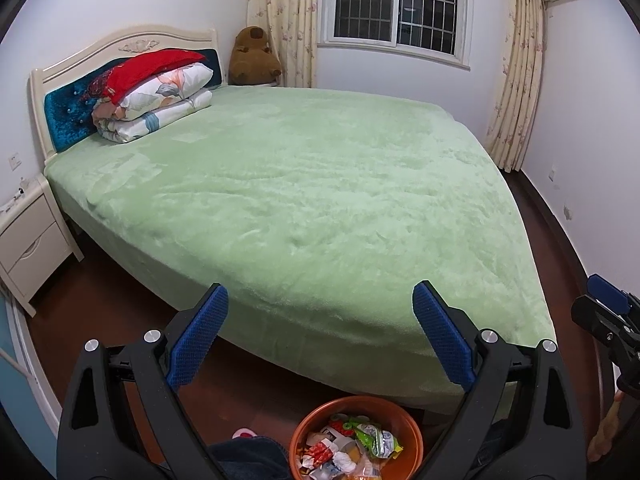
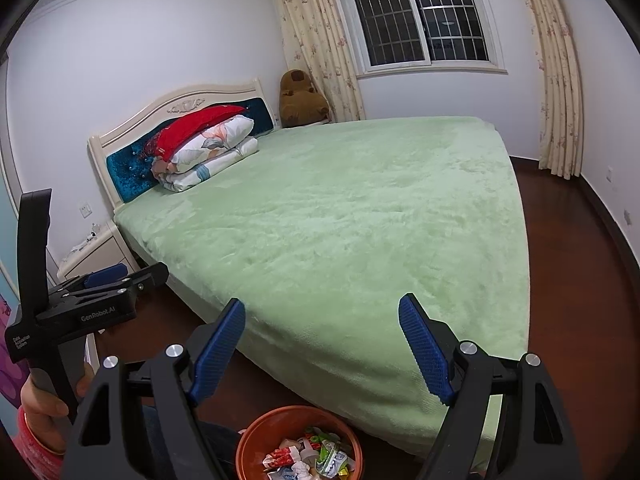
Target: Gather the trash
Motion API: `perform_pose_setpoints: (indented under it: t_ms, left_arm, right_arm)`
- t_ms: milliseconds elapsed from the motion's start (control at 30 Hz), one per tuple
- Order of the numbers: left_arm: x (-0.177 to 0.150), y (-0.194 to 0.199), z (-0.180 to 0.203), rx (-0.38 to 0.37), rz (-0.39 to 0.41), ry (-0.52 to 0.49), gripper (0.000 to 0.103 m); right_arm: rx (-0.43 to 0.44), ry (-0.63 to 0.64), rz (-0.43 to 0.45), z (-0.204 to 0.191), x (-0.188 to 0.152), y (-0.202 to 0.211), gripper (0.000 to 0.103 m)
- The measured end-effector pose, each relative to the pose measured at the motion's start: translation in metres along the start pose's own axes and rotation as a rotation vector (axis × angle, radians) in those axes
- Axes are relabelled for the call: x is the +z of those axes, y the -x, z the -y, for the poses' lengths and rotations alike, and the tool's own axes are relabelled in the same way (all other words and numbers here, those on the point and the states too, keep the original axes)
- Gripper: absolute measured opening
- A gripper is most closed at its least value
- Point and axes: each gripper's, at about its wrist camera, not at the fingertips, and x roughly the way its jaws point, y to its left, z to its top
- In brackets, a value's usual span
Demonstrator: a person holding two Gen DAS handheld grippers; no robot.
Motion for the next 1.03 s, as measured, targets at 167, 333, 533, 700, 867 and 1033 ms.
perform_pose_setpoints:
  t_ms: [167,333,533,700,867,1033]
  left_arm:
    - [-0.0003,0.0025,-0.0004,-0.004,0.006,0.001,0.091]
    - [0.0001,0.0047,0.0011,-0.007,0.009,0.000,0.091]
    - [0.0009,0.0061,0.0024,-0.006,0.012,0.000,0.091]
    - [0.0014,0.0065,0.0036,0.000,0.012,0.002,0.091]
    - [0.0025,0.0083,0.0054,0.003,0.014,0.007,0.091]
    - [0.0030,0.0088,0.0065,0.005,0.014,0.007,0.091]
  right_arm:
    - [0.001,-0.001,0.000,0.0000,0.0000,0.0005,0.077]
    - [0.000,-0.001,0.002,-0.0005,-0.0004,0.0008,0.077]
    - [0.000,-0.001,0.000,-0.0007,-0.0006,0.0013,0.078]
    - [-0.003,-0.002,0.000,-0.0015,-0.0006,0.0031,0.078]
    - [-0.006,-0.004,0.003,-0.0029,-0.0023,0.0055,0.079]
    - [-0.008,-0.013,0.003,-0.0048,-0.0047,0.0070,0.079]
